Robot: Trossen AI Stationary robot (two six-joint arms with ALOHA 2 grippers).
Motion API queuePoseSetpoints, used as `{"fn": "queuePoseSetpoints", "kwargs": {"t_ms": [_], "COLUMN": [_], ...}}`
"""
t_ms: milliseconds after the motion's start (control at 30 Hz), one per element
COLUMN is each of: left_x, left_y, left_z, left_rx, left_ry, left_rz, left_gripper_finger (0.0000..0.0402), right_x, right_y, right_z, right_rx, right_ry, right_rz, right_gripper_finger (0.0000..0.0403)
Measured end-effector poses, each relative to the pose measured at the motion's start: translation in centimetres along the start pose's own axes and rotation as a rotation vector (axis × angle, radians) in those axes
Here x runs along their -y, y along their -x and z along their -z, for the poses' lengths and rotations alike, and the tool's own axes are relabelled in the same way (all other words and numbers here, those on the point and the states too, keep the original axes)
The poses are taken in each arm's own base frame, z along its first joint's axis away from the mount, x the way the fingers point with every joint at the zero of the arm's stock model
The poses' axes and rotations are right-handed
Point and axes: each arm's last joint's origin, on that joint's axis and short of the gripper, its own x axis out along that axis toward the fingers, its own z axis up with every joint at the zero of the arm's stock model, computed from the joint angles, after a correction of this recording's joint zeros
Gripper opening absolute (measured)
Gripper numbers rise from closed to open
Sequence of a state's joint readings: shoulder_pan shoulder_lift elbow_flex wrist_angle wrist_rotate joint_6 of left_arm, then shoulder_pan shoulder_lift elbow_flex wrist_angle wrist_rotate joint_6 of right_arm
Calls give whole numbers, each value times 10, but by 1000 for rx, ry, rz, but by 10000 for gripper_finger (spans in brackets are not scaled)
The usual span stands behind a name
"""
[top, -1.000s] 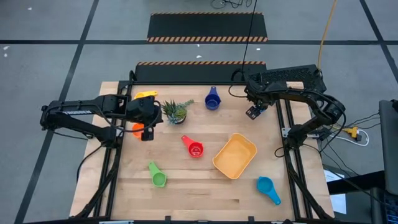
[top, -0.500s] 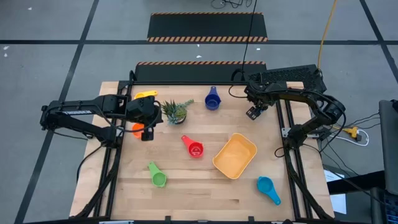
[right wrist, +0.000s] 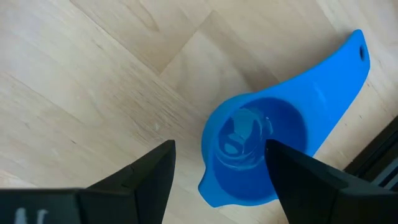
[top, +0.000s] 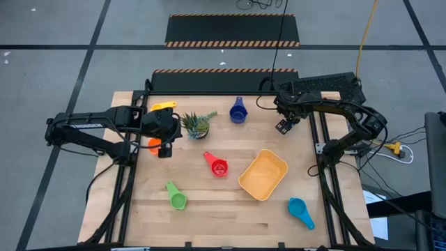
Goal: Nest measuring cups in basket
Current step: Stack the blue measuring cup on the green measuring cup
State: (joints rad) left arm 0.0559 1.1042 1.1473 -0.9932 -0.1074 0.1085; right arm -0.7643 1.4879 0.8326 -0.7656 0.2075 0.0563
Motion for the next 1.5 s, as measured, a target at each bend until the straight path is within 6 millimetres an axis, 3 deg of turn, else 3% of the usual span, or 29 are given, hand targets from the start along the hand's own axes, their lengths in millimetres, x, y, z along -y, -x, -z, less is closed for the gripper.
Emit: {"fn": "queuePoseSetpoints", "kwargs": {"t_ms": [300, 500, 633, 767, 933, 1100, 1200, 1367, 1500], "left_x": [0, 0, 0, 0, 0, 0, -1, -1, -1], "left_y": [0, 0, 0, 0, 0, 0, 0, 0, 0], "left_z": [0, 0, 0, 0, 0, 0, 0, 0, -1], "left_rx": [0, 0, 0, 0, 0, -1, -4, -4, 7], "left_ry": [15, 17, 14, 13, 14, 9, 3, 16, 41], "left_rz": [0, 0, 0, 0, 0, -3, -27, -36, -36], "left_gripper_finger": [10, 10, 10, 10, 10, 10, 10, 10, 10], "right_x": [0, -2, -3, -5, -13, -33, -52, -98, -138], "right_y": [0, -11, -13, -11, 0, 38, 79, 160, 207], "right_z": [0, 6, 9, 9, 6, 1, -1, -2, 7], "right_rx": [4, 12, 0, 13, 66, 222, 371, 667, 868], "right_ry": [-20, -33, 0, 81, 129, 212, 273, 391, 540], "right_rz": [-2, -4, -3, -30, -6, -31, -97, -414, -567], "right_gripper_finger": [242, 237, 175, 40, 16, 16, 16, 16, 16]}}
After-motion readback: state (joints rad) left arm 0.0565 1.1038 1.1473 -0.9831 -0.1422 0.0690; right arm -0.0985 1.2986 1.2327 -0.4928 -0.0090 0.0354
